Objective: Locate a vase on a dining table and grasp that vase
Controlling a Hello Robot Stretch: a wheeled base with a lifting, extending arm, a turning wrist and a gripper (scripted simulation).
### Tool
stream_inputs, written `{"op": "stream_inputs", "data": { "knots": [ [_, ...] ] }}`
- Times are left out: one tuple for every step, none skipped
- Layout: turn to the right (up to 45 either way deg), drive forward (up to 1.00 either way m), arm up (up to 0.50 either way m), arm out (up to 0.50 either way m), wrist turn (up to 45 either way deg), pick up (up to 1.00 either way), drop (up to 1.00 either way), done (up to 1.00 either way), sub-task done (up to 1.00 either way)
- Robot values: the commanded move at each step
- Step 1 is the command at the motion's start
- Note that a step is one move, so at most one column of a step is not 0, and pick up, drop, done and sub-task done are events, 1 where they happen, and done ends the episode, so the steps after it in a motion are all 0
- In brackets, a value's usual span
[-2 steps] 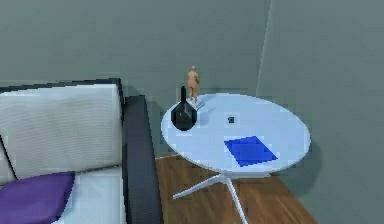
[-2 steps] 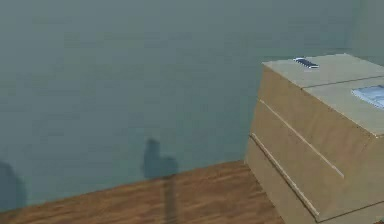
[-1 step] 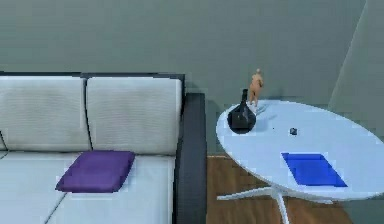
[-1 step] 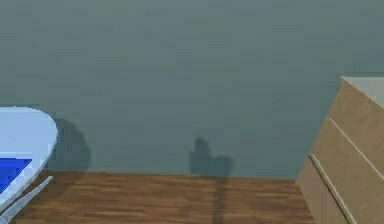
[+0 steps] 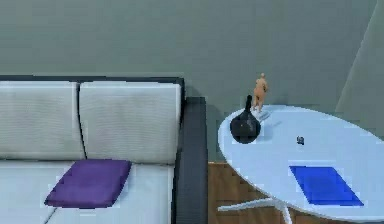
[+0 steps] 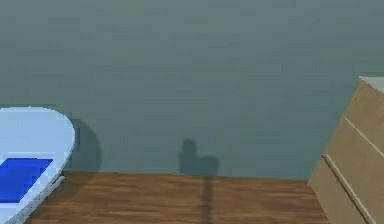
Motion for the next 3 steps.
{"op": "stream_inputs", "data": {
  "knots": [
    [-45.0, 0.0, 0.0, 0.0, 0.0, 0.0, 0.0, 0.0, 0.0],
    [-24.0, 0.0, 0.0, 0.0, 0.0, 0.0, 0.0, 0.0, 0.0],
    [45.0, 0.0, 0.0, 0.0, 0.0, 0.0, 0.0, 0.0, 0.0]
  ]
}}
